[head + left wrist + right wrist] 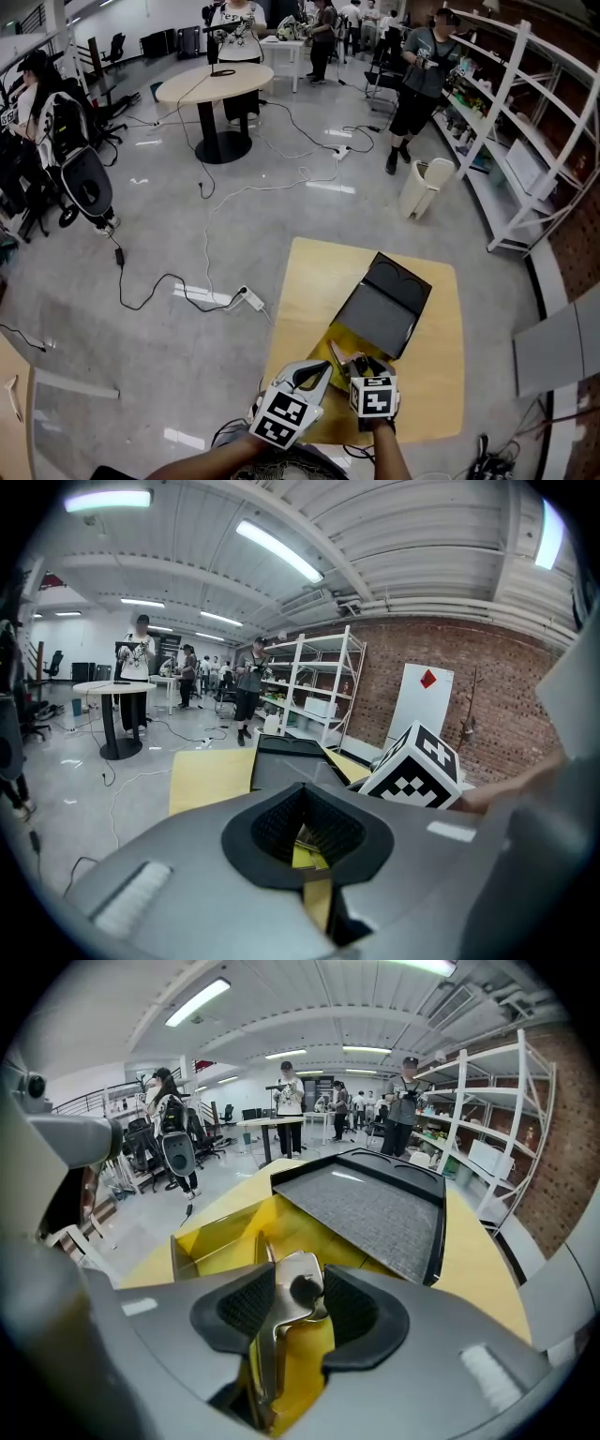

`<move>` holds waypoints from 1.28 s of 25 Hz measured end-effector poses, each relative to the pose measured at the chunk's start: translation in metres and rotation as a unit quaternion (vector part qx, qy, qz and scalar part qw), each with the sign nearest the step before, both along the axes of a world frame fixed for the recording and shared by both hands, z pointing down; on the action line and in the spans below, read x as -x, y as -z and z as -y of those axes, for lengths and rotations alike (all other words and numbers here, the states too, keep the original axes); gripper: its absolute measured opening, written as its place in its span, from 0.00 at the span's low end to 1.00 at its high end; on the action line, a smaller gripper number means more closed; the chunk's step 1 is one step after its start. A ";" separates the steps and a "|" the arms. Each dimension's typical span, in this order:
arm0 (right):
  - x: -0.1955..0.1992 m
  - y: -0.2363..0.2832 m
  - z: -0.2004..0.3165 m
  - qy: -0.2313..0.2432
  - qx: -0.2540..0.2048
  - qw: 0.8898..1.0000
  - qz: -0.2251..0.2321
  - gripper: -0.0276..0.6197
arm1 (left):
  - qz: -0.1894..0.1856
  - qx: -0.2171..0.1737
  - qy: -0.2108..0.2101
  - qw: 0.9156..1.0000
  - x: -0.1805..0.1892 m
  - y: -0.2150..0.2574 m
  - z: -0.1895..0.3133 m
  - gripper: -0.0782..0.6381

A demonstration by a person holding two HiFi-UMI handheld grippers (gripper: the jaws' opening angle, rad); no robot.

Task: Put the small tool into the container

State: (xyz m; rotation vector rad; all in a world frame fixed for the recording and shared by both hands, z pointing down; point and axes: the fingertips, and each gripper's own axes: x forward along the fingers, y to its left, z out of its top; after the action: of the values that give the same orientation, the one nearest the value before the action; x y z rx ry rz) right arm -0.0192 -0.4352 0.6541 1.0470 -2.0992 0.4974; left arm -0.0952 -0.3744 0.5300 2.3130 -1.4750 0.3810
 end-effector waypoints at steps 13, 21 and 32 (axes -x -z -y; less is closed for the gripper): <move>-0.041 0.040 -0.016 -0.036 -0.034 0.996 0.070 0.19 | -0.002 -0.004 0.000 1.000 -0.045 0.010 -0.002 0.13; -0.058 0.078 -0.032 -0.028 -0.055 0.992 0.108 0.12 | 0.002 -0.008 -0.006 1.000 -0.075 0.023 -0.006 0.13; -0.098 0.124 -0.052 0.014 -0.099 0.979 0.177 0.05 | 0.003 -0.022 -0.001 1.000 -0.142 0.021 -0.005 0.13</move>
State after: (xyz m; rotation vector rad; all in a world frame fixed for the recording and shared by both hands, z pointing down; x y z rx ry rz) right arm 0.0790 -0.3829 0.5299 1.1011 -2.5164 0.4979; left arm 0.0465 -0.3699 0.5094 2.3496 -1.4972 0.3608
